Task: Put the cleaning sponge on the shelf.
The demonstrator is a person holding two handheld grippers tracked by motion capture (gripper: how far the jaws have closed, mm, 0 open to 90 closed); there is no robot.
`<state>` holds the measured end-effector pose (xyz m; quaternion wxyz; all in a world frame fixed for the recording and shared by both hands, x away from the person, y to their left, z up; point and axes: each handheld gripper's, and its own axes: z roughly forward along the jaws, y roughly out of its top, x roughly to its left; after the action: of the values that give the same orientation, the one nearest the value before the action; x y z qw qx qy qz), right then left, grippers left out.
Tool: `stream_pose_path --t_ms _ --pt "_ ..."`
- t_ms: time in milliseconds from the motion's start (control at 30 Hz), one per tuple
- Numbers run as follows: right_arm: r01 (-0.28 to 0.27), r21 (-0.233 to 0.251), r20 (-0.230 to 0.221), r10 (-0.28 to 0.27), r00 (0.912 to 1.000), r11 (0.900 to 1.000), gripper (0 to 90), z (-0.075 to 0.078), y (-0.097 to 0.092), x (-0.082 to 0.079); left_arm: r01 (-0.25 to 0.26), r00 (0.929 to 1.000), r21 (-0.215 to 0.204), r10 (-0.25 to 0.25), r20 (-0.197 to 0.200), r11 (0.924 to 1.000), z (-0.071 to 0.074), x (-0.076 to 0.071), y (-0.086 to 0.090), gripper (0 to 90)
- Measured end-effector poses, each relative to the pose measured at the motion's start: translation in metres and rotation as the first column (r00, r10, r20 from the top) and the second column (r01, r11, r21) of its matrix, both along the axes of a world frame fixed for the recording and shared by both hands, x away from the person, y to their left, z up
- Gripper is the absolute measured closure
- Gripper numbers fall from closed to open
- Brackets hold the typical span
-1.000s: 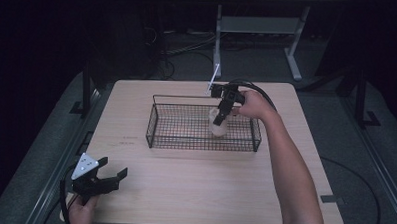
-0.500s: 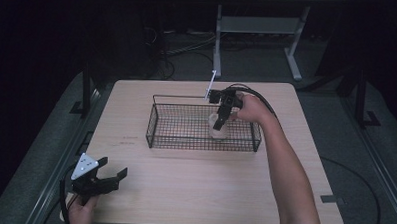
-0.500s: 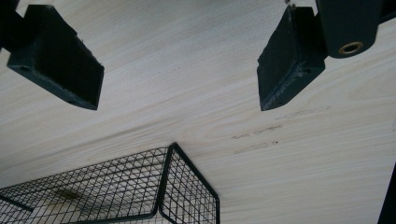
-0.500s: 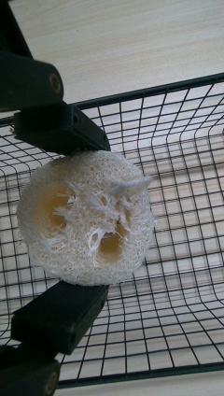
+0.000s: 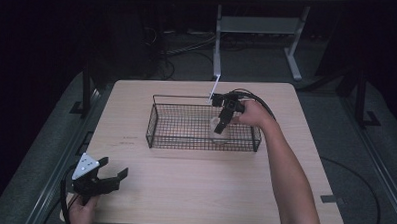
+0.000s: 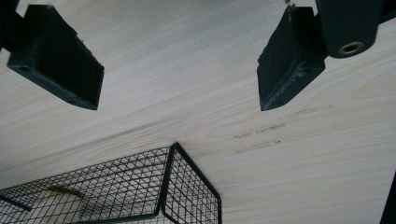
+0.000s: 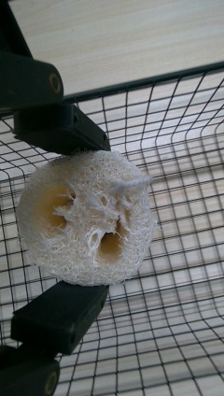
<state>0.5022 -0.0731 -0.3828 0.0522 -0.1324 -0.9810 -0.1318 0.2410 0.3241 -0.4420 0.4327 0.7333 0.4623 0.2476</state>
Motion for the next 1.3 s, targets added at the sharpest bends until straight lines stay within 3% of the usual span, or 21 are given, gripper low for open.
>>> stream_pose_path --t_ms 233,467,967,1300 --pt "-0.009 -0.009 0.002 0.009 1.0000 0.9999 27.9 -0.002 -0.001 -0.001 -0.002 1.0000 -0.003 0.002 0.001 1.0000 0.000 0.001 0.000 13.9" --pt "-0.011 -0.001 0.008 0.011 0.9999 0.9999 21.1 0.001 0.001 -0.003 -0.006 1.0000 -0.006 0.006 0.000 1.0000 0.000 0.001 0.000 13.9" --pt "0.019 0.029 0.040 -0.020 0.9990 0.9994 17.6 0.022 -0.009 -0.008 -0.012 0.9999 -0.016 0.012 0.000 0.9998 0.000 0.000 0.003 13.9" --pt "0.005 0.045 0.069 -0.008 0.9976 0.9990 17.2 0.042 -0.015 -0.023 -0.006 1.0000 -0.008 0.006 0.001 1.0000 0.000 0.000 0.002 14.0"
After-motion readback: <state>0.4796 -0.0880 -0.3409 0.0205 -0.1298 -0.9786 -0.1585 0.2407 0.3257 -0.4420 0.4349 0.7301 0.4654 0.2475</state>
